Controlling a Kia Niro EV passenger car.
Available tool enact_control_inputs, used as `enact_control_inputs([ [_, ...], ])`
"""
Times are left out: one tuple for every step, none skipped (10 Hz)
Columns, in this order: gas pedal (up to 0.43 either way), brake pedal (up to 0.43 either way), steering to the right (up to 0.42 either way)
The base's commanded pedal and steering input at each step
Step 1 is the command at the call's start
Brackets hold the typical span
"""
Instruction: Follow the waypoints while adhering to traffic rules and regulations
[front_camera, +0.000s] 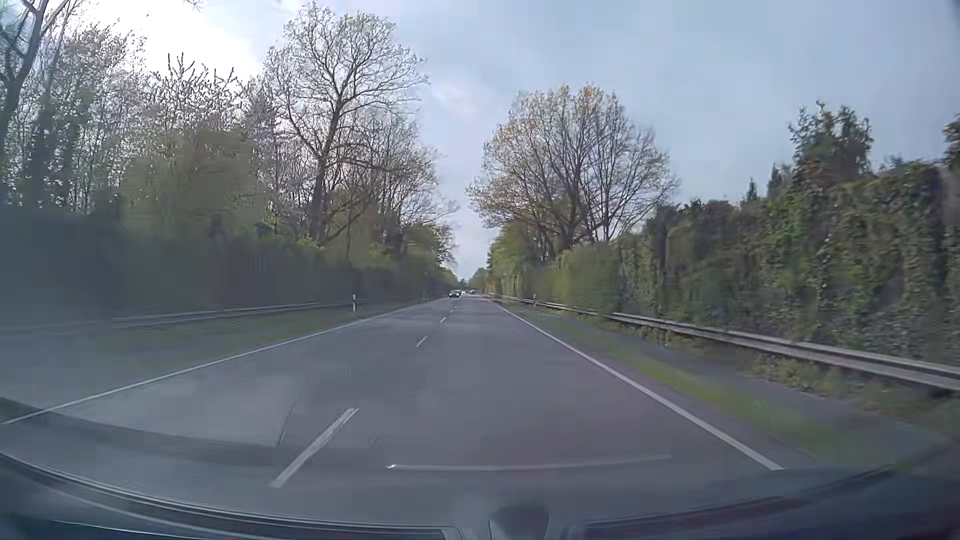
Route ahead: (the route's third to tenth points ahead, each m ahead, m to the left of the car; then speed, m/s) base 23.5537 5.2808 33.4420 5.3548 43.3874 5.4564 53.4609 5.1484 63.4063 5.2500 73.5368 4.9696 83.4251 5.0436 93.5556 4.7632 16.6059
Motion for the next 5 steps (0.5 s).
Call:
enact_control_inputs([
  [0.130, 0.000, -0.003],
  [0.130, 0.000, -0.003],
  [0.130, 0.000, -0.003],
  [0.130, 0.000, -0.002],
  [0.130, 0.000, -0.002],
])
